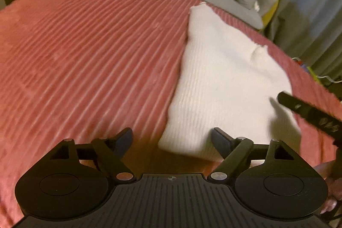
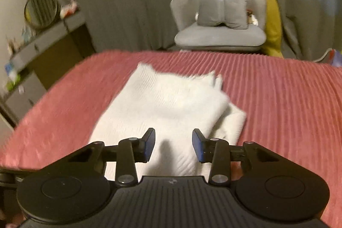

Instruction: Fold small clothes

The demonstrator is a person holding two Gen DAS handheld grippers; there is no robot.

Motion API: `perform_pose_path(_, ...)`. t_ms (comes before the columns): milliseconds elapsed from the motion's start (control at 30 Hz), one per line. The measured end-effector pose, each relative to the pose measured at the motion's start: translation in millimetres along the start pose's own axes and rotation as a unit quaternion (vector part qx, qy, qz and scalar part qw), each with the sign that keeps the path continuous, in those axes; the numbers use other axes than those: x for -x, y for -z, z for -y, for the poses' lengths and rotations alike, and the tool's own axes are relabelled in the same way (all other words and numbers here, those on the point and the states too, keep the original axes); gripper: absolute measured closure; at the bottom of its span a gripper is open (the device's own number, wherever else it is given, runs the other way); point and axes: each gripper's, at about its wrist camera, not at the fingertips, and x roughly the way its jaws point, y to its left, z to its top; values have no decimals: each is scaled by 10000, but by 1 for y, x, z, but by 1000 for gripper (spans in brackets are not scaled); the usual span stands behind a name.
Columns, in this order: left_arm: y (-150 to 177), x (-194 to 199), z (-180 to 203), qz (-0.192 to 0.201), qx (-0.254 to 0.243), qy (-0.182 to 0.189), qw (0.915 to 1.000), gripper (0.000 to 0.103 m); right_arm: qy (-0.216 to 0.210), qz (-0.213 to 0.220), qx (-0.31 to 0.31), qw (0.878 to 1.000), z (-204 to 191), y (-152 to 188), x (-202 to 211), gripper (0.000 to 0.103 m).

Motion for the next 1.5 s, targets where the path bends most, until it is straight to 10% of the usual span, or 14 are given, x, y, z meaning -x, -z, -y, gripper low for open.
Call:
perform_pose_path(133,-2,-1,2,-40,-214,-228,9995,16,674,-394,642,9949,-13,19,-23,61)
perform_pose_path(800,6,-19,25,-13,-591,-660,9961,9,744,-401,110,9964,10,63,-2,41)
perform_pose_path(967,-10,4,24,776,-275,-855,9929,11,625,-40,-52,9980,8,50,16,42)
perform_pose_path(1200,-56,-26,57,1129,-1018,-938,9839,10,660,603,333,9954,-11,11,3,68)
perform_pose_path(1500,-46,-79,65,1320,-1388,-1083,9755,2,1018,146,1091,9887,-4,17,-63,71)
